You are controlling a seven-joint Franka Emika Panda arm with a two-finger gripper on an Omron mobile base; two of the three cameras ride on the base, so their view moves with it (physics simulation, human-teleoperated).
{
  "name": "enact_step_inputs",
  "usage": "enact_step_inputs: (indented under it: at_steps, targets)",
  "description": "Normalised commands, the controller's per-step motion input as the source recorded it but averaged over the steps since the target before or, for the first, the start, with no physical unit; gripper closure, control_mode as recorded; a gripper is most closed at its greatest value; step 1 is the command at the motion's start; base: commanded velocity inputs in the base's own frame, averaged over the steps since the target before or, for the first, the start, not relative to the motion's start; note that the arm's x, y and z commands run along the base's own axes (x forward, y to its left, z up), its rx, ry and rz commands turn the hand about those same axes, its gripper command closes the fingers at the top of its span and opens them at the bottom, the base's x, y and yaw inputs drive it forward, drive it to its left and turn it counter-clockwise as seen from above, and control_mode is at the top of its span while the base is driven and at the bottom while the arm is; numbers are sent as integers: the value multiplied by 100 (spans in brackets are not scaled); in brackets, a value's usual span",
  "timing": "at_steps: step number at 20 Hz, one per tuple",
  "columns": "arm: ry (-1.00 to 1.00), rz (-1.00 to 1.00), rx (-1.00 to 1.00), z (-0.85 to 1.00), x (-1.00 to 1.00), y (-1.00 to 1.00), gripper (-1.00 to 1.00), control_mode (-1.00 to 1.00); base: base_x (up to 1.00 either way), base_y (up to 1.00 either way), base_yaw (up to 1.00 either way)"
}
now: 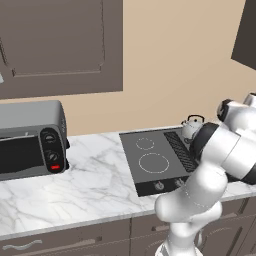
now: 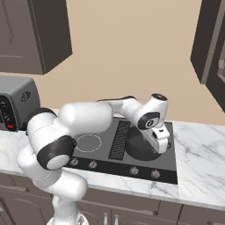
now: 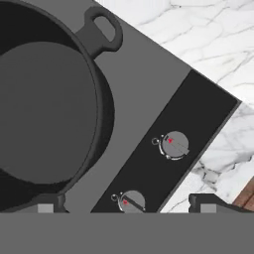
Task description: Pick the kettle from the cabinet and place it on a stove burner. Then pick the pot from the counter and place it on another stove burner. Finally, turn both burners on.
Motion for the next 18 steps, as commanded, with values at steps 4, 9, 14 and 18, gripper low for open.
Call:
enact_step_inputs:
  at_steps: [4, 9, 14, 18]
  targets:
    - [-9, 14, -6, 23, -26, 14, -100, -100, 0, 0, 0]
    - [-6, 19, -7, 14, -23, 18, -100, -100, 0, 0, 0]
    - [-2, 22, -7, 1, -14, 27, -100, -100, 0, 0, 0]
    - [0, 22, -4, 0, -13, 23, -100, -100, 0, 0, 0]
